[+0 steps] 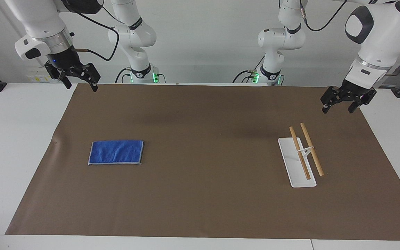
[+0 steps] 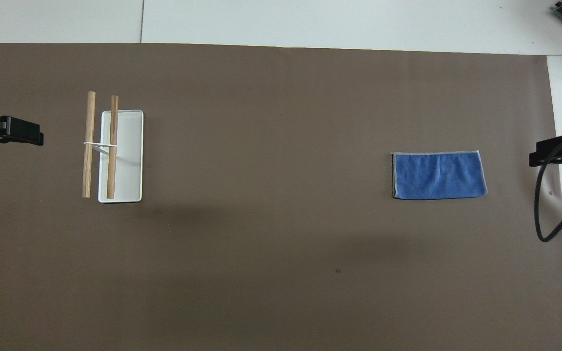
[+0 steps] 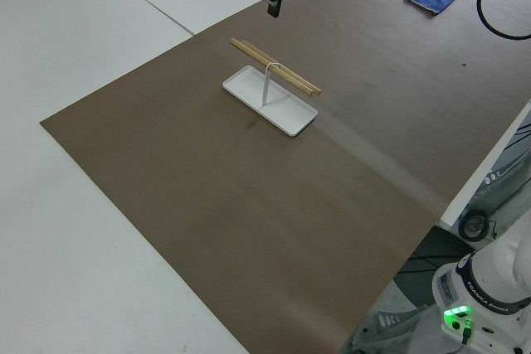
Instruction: Right arm passes towel to left arm to hang
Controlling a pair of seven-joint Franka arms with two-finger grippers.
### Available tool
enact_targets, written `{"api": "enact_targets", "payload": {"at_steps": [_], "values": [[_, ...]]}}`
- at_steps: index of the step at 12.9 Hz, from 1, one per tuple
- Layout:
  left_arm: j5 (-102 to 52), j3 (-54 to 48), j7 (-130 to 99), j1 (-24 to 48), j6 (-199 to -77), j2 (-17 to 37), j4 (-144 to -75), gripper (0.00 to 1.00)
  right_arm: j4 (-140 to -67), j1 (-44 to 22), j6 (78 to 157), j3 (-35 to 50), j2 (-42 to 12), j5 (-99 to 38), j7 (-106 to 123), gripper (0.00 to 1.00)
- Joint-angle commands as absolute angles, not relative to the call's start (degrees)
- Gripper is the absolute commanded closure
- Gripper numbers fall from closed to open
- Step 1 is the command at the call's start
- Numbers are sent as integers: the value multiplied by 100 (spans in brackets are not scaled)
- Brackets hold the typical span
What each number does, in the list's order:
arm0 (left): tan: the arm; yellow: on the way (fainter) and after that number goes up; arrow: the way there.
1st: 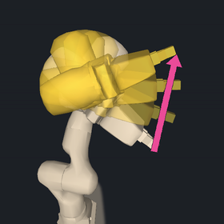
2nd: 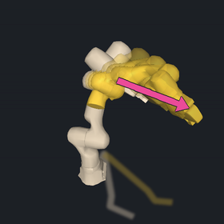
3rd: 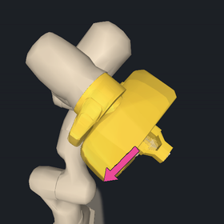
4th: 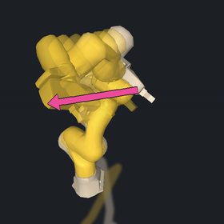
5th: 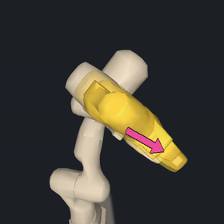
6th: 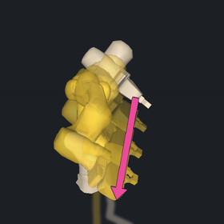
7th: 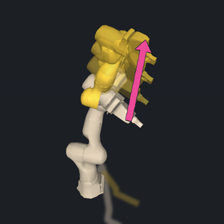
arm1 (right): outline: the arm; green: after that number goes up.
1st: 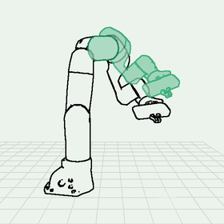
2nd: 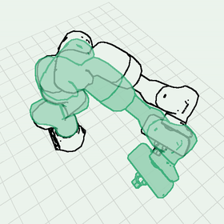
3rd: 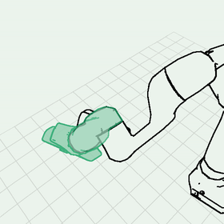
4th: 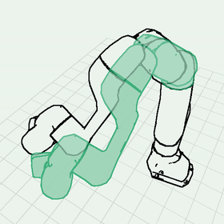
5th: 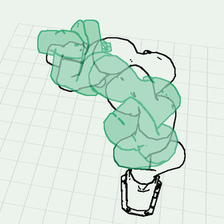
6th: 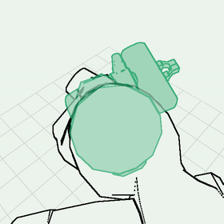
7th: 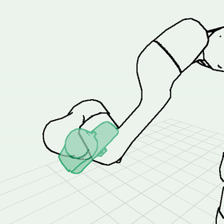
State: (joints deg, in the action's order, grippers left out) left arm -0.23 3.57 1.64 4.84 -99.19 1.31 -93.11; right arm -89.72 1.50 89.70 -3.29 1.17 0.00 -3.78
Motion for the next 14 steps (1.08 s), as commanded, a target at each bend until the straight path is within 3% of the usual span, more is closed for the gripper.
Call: {"api": "enact_targets", "payload": {"at_steps": [1,9,14], "values": [[35,325,88,466,-10028,-9,-9492,0,-9649,264,9552,-334,395,-185,-159,0],[35,325,79,466,-10028,-9,-9492,0,-11310,413,11458,-343,370,-185,378,0],[35,334,79,466,-10028,-9,-9492,0,-11619,465,12645,-343,-412,-185,553,0]]}}
